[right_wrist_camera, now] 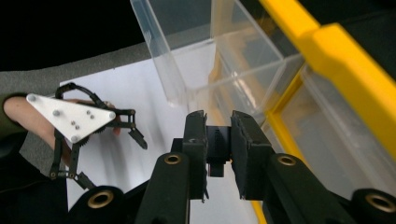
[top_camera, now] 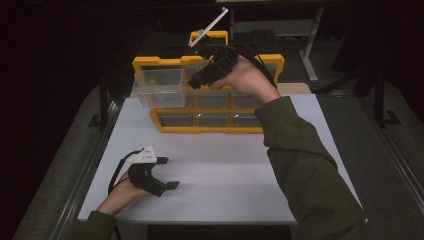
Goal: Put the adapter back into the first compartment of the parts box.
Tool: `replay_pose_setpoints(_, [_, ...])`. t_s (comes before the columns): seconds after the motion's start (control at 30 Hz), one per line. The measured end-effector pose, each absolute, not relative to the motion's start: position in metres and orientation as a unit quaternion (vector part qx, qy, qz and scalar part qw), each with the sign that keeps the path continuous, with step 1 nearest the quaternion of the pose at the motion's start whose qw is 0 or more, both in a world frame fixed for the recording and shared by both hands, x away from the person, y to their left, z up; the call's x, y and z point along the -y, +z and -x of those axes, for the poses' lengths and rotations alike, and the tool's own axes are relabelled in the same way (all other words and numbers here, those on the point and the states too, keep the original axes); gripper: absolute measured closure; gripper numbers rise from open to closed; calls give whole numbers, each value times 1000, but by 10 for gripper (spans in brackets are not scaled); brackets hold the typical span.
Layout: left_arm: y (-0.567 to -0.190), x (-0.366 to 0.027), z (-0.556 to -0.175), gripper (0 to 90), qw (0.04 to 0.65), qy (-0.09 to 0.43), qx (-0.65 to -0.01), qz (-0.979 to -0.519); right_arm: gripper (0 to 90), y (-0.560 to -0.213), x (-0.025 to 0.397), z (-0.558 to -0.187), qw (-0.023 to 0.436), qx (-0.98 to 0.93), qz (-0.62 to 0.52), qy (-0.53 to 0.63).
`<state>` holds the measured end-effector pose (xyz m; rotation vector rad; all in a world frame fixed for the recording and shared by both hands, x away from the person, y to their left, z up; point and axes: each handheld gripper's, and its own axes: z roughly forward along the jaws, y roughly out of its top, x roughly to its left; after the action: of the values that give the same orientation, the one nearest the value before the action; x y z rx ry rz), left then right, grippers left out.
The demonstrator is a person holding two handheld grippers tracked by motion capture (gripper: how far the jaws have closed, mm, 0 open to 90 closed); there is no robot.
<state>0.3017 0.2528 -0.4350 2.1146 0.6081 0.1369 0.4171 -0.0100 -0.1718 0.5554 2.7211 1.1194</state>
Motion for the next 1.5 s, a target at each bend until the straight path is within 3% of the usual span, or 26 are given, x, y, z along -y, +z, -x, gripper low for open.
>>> replay_pose_setpoints(0.8, [-434, -252, -302, 0, 457, 51, -247, -853, 743, -159, -38, -438, 64, -905, -168, 386])
replay_pose_setpoints(0.93, [-434, -253, -301, 0, 458, 52, -248, -852, 625, -162, -42, -440, 66, -904, -170, 386])
replay_pose_setpoints(1.2, [-433, -254, -301, 0, 458, 55, -252, -851, 491, -153, -24, -431, 82, -895, -181, 400])
replay_pose_setpoints(1.5, [-433, -254, -301, 0, 456, 56, -252, -852, 391, -155, 8, -418, 91, -884, -199, 412])
